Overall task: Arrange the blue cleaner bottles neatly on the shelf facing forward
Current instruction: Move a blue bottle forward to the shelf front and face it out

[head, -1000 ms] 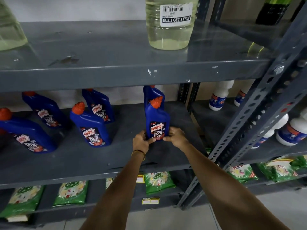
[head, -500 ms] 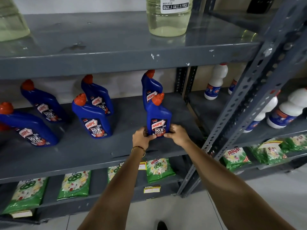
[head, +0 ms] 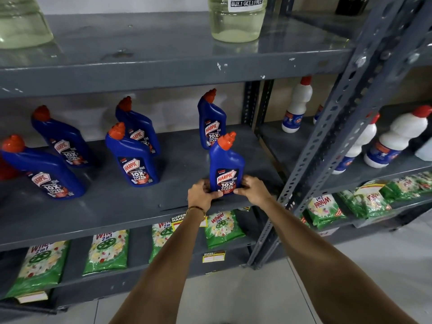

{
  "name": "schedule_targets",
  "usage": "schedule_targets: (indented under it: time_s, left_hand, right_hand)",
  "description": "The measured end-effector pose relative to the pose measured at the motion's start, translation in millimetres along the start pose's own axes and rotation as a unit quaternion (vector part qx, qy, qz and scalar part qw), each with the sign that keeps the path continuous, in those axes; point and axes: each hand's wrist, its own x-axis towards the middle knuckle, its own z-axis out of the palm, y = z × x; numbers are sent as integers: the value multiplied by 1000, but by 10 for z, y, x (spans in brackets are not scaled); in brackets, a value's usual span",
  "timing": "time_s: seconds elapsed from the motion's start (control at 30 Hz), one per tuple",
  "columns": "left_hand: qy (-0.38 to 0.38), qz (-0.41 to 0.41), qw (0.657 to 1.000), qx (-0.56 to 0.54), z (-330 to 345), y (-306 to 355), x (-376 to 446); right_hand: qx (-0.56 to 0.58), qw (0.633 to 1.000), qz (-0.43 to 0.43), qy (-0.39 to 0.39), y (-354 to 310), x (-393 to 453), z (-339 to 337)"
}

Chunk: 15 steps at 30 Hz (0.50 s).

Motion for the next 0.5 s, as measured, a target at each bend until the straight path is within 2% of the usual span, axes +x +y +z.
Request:
schedule_targets:
  time_s: [0.5]
  left_hand:
    - [20, 8, 999, 37, 18, 11, -55]
  right_hand:
    - [-5, 1000, -8, -16, 11, -25, -30]
